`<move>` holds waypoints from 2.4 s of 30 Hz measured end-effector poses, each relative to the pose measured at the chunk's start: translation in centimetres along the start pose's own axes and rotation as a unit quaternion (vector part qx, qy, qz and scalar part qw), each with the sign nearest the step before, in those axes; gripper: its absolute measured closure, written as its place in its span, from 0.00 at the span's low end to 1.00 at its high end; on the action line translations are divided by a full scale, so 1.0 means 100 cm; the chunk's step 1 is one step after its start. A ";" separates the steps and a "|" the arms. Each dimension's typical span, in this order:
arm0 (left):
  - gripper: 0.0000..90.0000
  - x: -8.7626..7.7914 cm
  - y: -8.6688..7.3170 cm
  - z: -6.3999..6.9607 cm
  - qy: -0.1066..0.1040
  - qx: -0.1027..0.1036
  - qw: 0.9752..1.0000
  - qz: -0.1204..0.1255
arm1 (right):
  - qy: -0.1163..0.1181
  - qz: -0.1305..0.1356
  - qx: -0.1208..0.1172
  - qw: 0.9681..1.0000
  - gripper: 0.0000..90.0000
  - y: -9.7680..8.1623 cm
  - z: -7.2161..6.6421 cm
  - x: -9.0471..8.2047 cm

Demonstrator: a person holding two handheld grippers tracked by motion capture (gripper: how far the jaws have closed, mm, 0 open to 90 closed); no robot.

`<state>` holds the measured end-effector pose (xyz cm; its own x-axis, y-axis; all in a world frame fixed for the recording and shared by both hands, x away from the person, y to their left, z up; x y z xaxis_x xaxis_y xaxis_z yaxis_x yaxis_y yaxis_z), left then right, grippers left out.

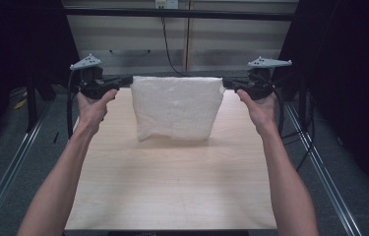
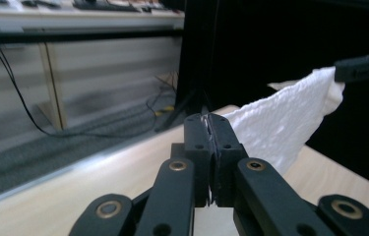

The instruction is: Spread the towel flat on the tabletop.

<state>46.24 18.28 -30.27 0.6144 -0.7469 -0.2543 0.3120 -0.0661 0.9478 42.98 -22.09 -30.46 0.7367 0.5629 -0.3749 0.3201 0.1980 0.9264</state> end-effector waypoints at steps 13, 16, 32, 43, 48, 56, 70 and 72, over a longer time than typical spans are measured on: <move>0.98 -0.018 -0.073 0.023 -0.032 0.021 0.999 -0.024 | 0.029 -0.011 -0.005 0.999 0.97 -0.055 -0.020 -0.016; 0.98 -0.023 -0.096 0.031 -0.045 0.015 0.998 -0.033 | 0.040 -0.018 -0.003 0.999 0.97 -0.076 -0.026 -0.025; 0.98 -0.058 -0.182 0.062 -0.080 0.010 0.992 -0.093 | 0.092 -0.066 -0.005 0.994 0.97 -0.171 -0.079 -0.063; 0.98 -0.072 -0.217 0.069 -0.083 0.005 0.988 -0.133 | 0.115 -0.100 0.009 0.988 0.97 -0.210 -0.100 -0.062; 0.98 -0.080 -0.227 0.078 -0.094 0.011 0.985 -0.141 | 0.118 -0.128 -0.004 0.985 0.96 -0.223 -0.105 -0.066; 0.96 -0.084 -0.242 0.089 -0.107 0.014 0.979 -0.171 | 0.132 -0.130 0.007 0.983 0.93 -0.233 -0.111 -0.073; 0.82 -0.085 -0.240 0.084 -0.101 -0.003 0.980 -0.171 | 0.121 -0.124 0.029 0.984 0.79 -0.231 -0.109 -0.084; 0.78 -0.082 -0.238 0.081 -0.099 -0.008 0.981 -0.169 | 0.117 -0.122 0.029 0.985 0.79 -0.229 -0.106 -0.082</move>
<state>27.87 20.63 -49.12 0.3222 -0.7975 -0.5101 0.4862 -0.3229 0.8120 23.33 -22.74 -48.28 0.4775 0.6754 -0.5619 0.5091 0.3086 0.8035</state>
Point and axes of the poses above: each handheld gripper's, and its own axes: x roughly forward along the jaws, y roughly out of its top, z roughly to its right, the point moved 3 cm from there along x, roughly forward along the jaws, and after that the axes turned 2 degrees about -x, right-handed, at the moved point
